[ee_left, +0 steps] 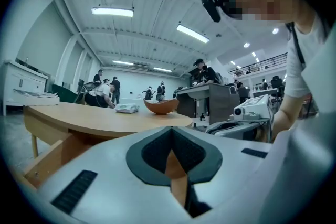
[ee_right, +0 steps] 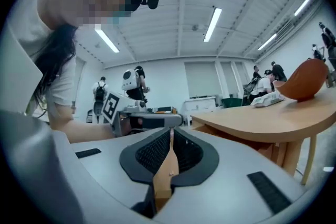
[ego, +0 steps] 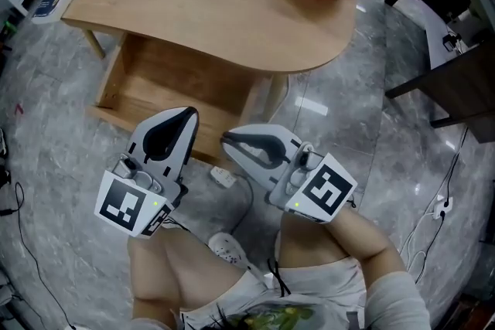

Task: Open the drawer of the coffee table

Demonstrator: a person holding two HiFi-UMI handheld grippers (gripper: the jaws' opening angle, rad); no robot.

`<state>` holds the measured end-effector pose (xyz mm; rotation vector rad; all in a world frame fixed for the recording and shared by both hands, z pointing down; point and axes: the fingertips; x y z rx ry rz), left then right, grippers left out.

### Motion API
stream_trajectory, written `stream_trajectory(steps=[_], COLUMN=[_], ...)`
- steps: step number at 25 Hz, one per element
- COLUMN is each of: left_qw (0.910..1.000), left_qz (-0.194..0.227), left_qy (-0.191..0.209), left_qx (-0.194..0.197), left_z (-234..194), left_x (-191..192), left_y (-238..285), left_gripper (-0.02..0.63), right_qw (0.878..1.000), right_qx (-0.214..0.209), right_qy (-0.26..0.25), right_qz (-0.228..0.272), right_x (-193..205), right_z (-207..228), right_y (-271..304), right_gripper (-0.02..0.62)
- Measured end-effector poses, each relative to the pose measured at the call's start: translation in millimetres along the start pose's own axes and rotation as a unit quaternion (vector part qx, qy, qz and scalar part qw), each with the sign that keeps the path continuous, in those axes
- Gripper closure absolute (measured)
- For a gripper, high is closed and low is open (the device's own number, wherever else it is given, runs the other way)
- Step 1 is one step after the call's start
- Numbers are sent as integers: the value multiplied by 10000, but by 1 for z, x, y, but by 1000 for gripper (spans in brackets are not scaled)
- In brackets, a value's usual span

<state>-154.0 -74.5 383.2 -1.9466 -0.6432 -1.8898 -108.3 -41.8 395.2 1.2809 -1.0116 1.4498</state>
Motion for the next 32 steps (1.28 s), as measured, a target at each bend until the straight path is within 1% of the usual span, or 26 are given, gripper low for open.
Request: stream_trajectory(steps=[2, 3, 5, 8, 12, 15, 20, 25, 32], left_qw=[9994, 9988, 9979, 9968, 9961, 9959, 9962, 9959, 9927], left_qz=[-102, -151, -246, -370, -498, -497, -562, -556, -741], left_qy=[50, 83, 193, 373, 380, 436, 295, 241, 586], left_qx=[-340, -458, -574, -603, -628, -615, -600, -668, -756], left_z=[-4, -4, 0, 12, 23, 29, 28, 25, 26], left_x=[2, 2, 3, 4, 9, 12, 20, 18, 24], left_y=[4, 6, 10, 15, 21, 25, 29, 31, 33], left_gripper=[595, 597, 597, 597, 597, 597, 597, 597, 597], right_qw=[9995, 9991, 9982, 9976, 9973, 9968, 9961, 9957, 9952], right_qx=[280, 347, 409, 592, 676, 719, 803, 845, 857], right_qy=[-112, -195, -345, -348, -290, -333, -325, -329, -320], right_qz=[103, 170, 285, 46, -84, -131, -179, -181, -338], right_x=[-2, -4, -8, -2, 1, 2, 8, 5, 13], right_z=[9, 13, 17, 21, 20, 20, 24, 27, 29], right_y=[1, 2, 4, 4, 3, 2, 2, 4, 3], right_gripper=[565, 565, 572, 574, 574, 575, 575, 575, 575])
Point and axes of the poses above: the fingertips, and each gripper's own axes: y forward along the fingers, z to its right, x out of its underside, and after that the axes turned 1 degree about z, right-handed
